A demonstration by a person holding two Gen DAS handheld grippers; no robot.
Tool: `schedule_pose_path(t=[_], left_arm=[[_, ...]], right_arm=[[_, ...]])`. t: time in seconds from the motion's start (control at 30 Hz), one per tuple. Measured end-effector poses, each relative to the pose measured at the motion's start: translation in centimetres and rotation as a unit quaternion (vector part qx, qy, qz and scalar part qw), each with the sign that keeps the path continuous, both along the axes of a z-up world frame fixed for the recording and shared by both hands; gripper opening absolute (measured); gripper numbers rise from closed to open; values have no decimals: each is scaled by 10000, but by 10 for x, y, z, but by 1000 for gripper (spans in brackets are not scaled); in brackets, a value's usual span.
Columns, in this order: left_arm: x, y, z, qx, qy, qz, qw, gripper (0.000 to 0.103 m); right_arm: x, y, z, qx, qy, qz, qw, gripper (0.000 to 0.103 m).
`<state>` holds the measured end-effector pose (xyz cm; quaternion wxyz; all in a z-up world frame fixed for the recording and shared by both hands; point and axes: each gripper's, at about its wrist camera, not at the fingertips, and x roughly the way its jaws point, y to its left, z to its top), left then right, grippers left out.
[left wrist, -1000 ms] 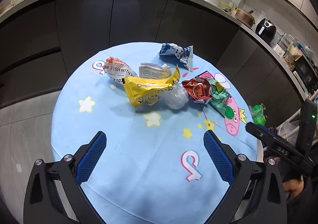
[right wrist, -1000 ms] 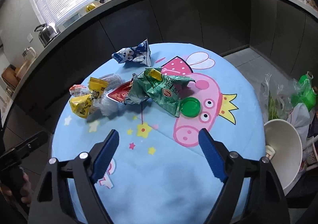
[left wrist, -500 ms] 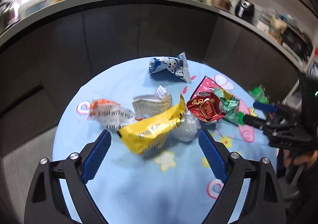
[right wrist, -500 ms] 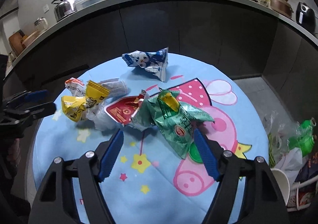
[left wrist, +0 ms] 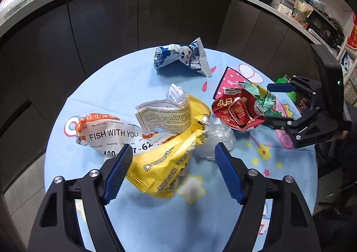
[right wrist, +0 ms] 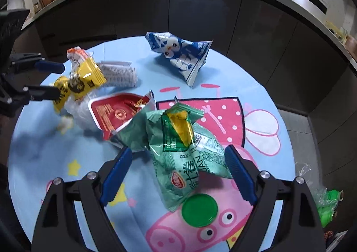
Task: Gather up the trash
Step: 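Grasp the yellow wrapper with the left gripper while the right gripper grasps the green bag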
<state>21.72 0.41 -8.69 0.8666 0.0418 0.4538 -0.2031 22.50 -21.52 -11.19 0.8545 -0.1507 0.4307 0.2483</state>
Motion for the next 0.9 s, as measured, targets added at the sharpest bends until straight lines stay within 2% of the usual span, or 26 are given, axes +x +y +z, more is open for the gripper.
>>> schedule_pose_path(t=[0.07, 0.1, 0.13, 0.17, 0.2, 0.23, 0.3, 0.33, 0.5, 0.7, 0.8, 0.9], left_arm=[[1, 0, -3, -41, 76, -19, 10000, 61], [1, 0, -5, -74, 124, -28, 9999, 57], [1, 1, -6, -107, 175, -27, 9998, 53], [1, 1, -8, -151, 215, -30, 9997, 48], [1, 1, -8, -191, 244, -31, 9995, 42], [0, 2, -8, -234, 274, -31, 9993, 39], [-2, 1, -8, -269, 316, -37, 9991, 17], [-3, 1, -7, -273, 325, -34, 9991, 15], [-15, 3, 6, -522, 235, 49, 9983, 14], [-45, 10, 30, -915, 165, 335, 9951, 14], [-66, 8, 37, -1092, 115, 366, 9933, 14], [-83, 1, 40, -1131, 80, 361, 9929, 13]], right_arm=[[-2, 0, -4, 39, 60, 33, 10000, 83], [-3, -1, -5, 69, 104, 43, 9999, 74], [-4, -1, -6, 70, 128, 31, 9999, 58], [-6, -1, -6, 95, 153, 12, 9998, 49], [-7, -3, -4, 164, 169, 0, 9997, 37], [-8, -5, -2, 255, 190, -37, 9995, 29], [-12, -8, 3, 362, 169, -87, 9992, 26], [-14, -9, 6, 425, 155, -138, 9989, 25], [-26, -25, 26, 1078, 171, -653, 9919, 23], [-61, -42, 44, 2180, 321, -1186, 9682, 22], [-85, -41, 47, 2500, 368, -1215, 9599, 22], [-105, -35, 47, 2516, 338, -1236, 9593, 22]])
